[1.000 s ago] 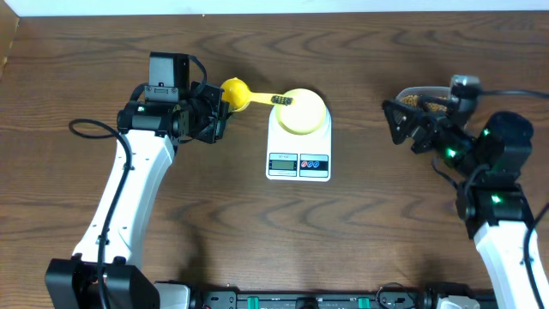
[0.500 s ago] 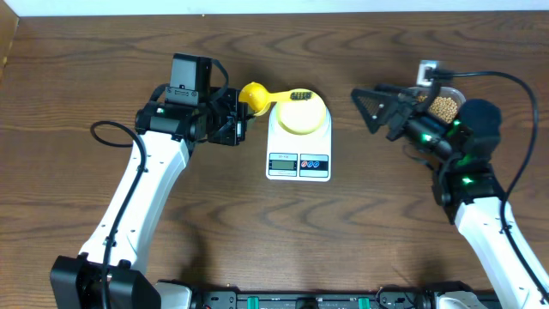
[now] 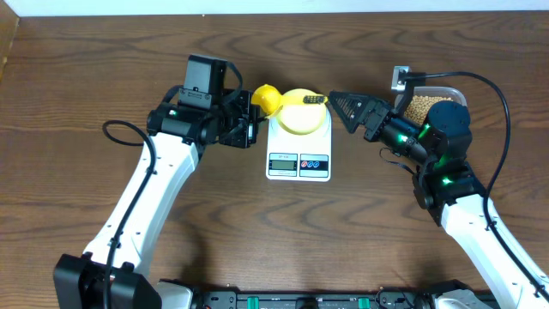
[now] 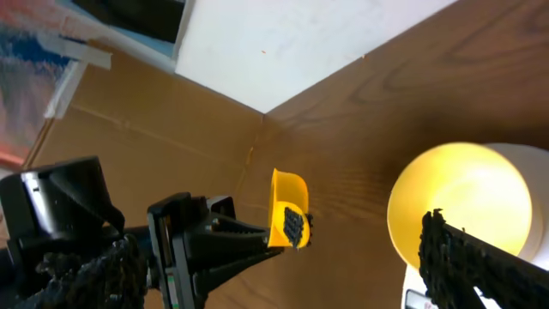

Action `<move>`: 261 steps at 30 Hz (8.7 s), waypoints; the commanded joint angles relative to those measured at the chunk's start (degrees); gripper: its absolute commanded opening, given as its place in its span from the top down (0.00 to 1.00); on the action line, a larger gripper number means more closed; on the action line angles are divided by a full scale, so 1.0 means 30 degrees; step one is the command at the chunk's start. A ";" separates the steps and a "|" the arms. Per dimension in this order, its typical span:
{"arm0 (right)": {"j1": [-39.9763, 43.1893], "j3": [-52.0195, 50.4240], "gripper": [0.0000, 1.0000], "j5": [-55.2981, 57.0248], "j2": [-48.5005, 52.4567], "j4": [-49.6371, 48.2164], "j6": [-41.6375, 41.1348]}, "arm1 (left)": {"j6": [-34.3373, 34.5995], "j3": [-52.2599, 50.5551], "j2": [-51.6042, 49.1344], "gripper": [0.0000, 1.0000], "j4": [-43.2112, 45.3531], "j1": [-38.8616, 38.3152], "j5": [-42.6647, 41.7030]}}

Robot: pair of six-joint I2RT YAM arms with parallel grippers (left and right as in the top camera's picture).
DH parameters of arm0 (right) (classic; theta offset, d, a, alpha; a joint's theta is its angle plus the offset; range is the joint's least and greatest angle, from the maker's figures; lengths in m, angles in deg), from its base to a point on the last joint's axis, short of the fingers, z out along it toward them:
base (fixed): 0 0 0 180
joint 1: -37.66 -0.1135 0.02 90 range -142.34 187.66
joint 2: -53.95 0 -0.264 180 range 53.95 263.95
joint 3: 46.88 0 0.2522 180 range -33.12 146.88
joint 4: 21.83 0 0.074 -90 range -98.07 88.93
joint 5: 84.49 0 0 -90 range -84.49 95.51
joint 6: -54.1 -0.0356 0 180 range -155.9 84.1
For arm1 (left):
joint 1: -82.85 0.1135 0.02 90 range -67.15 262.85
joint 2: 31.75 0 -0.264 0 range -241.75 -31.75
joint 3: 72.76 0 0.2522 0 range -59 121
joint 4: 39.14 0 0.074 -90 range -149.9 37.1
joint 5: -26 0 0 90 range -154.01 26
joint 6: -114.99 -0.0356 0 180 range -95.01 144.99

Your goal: Scoop item into bowl and weigh 50g on scale

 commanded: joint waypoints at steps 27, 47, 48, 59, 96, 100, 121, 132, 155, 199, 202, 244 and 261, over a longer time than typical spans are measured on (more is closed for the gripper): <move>-0.1253 0.0379 0.13 0.2208 0.0233 0.2579 -0.0721 | -0.0313 -0.0109 0.0117 0.92 0.0699 -0.2914 0.1494; -0.1253 0.0379 0.46 0.2244 0.0233 0.2586 -0.0729 | -0.0255 -0.0109 0.0117 0.92 0.0998 -0.3570 0.1494; -0.1253 0.0379 0.48 0.2259 0.0233 0.2579 -0.0729 | -0.0255 -0.0109 0.0117 0.92 0.1005 -0.3570 0.1501; -0.1253 0.0379 0.72 0.2251 0.0233 0.2652 -0.0721 | -0.0255 -0.0109 0.0117 0.92 0.1005 -0.3570 0.1501; 0.0423 0.0386 0.99 0.0627 0.0233 0.2506 0.5187 | -0.9078 -0.0109 0.0153 0.10 0.3060 -0.3570 0.1625; 0.1785 0.0386 0.99 -0.0313 0.0233 0.2492 0.6047 | -1.2458 -0.0109 0.0153 0.10 0.2900 -0.3570 0.1545; 0.5450 0.2958 0.99 -0.4044 0.0226 0.3140 0.8539 | -2.4997 -0.0109 0.0146 0.09 -0.0386 -0.3570 0.5472; 0.5442 0.5610 0.99 -0.1421 0.0211 1.0134 1.3413 | -2.5930 -0.0109 0.0146 0.10 -0.0627 -0.3577 0.5785; 0.5428 0.6011 0.99 0.0816 0.0175 1.0666 1.4593 | -2.8939 -0.0109 -0.0138 0.09 -0.1355 -0.7796 1.3005; 0.5428 0.6011 0.99 0.0743 0.0175 1.1438 1.4783 | -2.6389 -0.0117 -0.5355 0.09 0.0095 -0.9916 1.5868; 0.5428 0.6011 0.99 0.0750 0.0175 1.1431 1.4783 | -2.6316 -0.0117 -0.5268 0.09 -0.0160 -1.0025 1.5861; 0.5428 0.6011 0.99 0.0758 0.0175 1.3231 1.4287 | -2.7758 -0.5187 -0.1071 0.09 0.4364 -1.0928 1.6568; 0.5428 0.5996 0.99 0.0903 0.0175 1.3231 1.4528 | -2.7758 -0.5646 -0.2295 0.09 0.5508 -1.0885 1.6575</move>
